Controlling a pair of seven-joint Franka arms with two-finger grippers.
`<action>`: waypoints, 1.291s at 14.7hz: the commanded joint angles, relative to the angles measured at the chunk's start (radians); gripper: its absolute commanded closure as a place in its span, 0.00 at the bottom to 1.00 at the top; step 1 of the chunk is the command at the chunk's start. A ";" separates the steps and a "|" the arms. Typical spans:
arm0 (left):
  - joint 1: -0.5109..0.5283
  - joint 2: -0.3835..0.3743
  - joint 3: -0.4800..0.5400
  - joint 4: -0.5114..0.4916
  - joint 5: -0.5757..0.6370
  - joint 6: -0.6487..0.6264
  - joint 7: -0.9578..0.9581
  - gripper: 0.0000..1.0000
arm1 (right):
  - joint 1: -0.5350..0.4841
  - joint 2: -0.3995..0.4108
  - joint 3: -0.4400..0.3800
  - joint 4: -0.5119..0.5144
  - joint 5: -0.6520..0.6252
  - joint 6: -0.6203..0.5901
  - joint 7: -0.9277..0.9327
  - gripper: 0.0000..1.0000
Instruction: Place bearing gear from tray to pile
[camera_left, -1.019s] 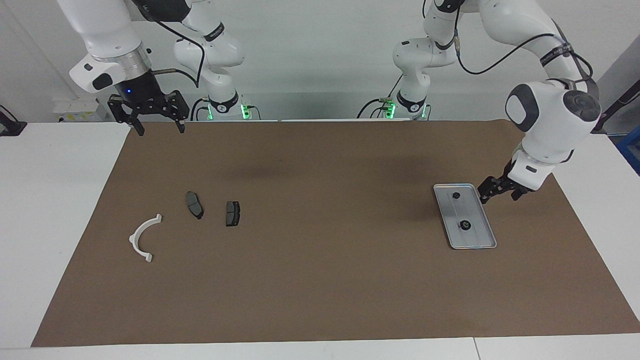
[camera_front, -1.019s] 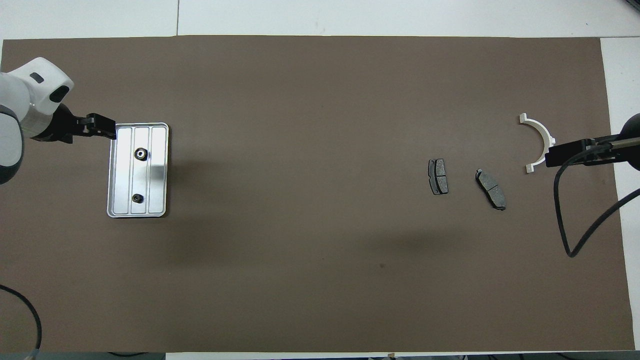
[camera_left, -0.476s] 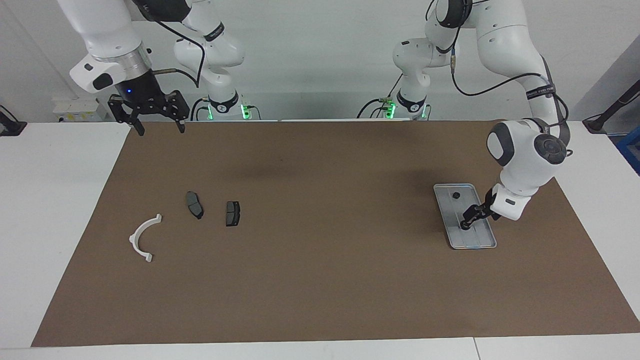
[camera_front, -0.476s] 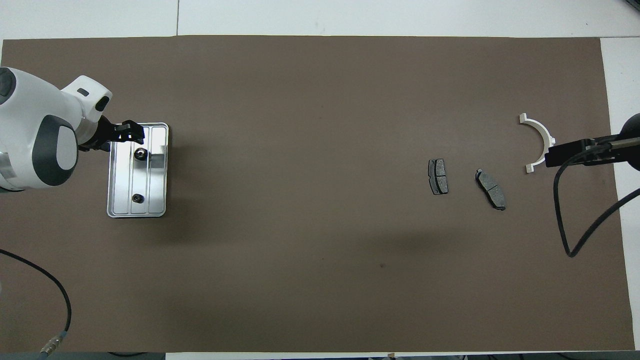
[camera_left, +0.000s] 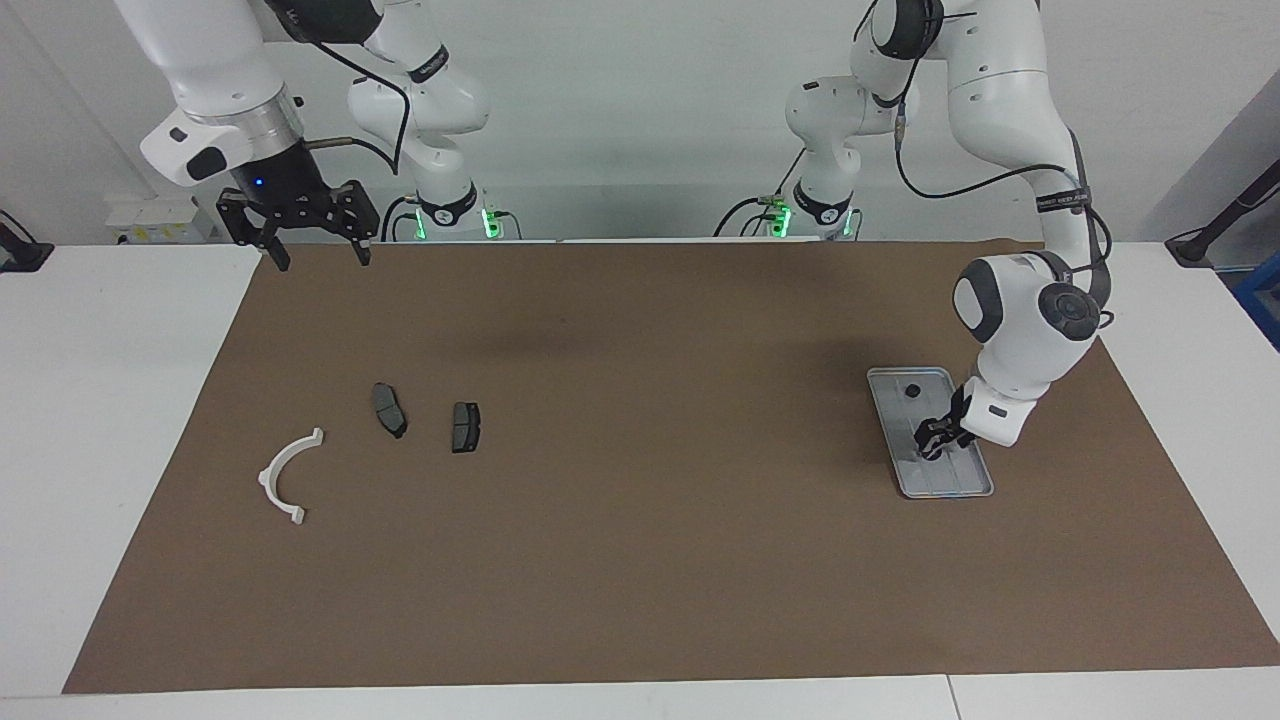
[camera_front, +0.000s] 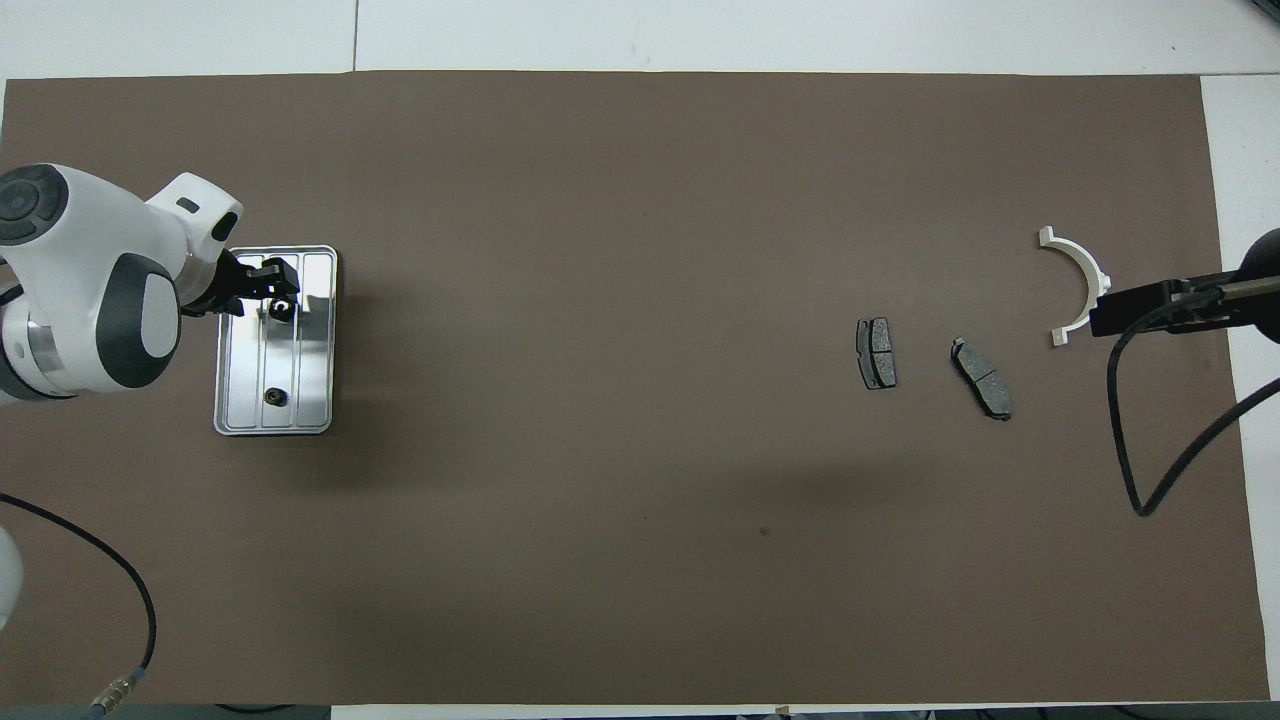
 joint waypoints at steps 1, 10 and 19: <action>-0.012 -0.014 0.007 -0.051 0.003 0.057 -0.015 0.27 | -0.013 -0.023 0.007 -0.023 0.015 -0.009 -0.011 0.00; -0.012 -0.014 0.007 -0.061 0.003 0.065 -0.013 0.85 | -0.013 -0.028 0.007 -0.025 0.016 -0.015 -0.008 0.00; -0.360 0.040 0.004 0.222 -0.074 -0.188 -0.584 0.97 | 0.022 -0.025 0.011 -0.054 0.021 0.009 0.056 0.00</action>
